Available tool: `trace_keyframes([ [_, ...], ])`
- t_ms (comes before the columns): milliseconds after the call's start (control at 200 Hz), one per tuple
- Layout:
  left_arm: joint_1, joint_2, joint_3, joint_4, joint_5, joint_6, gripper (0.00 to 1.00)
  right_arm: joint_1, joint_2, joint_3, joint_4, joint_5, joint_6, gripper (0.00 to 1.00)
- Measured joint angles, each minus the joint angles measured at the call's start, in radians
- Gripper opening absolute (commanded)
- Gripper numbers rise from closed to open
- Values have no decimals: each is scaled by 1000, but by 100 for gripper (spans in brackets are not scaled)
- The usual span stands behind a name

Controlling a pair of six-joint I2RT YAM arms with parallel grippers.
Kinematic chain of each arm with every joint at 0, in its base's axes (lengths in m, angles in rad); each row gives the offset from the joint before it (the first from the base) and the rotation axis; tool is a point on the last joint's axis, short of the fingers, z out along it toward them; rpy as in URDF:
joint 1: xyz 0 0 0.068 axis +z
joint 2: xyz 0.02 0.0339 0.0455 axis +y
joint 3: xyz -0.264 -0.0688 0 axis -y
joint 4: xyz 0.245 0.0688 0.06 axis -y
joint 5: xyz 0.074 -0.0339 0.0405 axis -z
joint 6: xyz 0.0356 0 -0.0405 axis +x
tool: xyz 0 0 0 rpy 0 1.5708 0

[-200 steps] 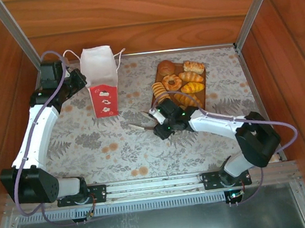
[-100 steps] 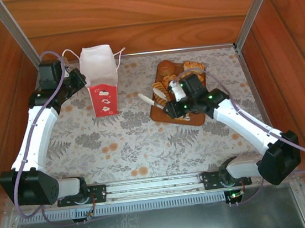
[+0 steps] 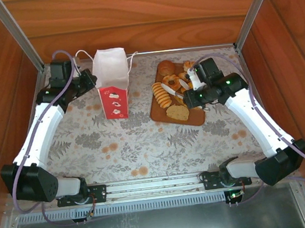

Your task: Place the fake bread into the paper bag

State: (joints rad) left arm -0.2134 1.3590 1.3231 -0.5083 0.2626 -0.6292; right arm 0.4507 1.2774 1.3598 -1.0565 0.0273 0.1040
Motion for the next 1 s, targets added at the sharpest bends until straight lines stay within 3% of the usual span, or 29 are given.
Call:
trace_keyframes([
  [505, -51, 19, -17, 13, -19, -54, 0, -2, 198, -13, -20, -10, -52, 60],
  [1000, -60, 24, -34, 37, -22, -69, 0, 8, 430, 137, -19, 15, -77, 59],
])
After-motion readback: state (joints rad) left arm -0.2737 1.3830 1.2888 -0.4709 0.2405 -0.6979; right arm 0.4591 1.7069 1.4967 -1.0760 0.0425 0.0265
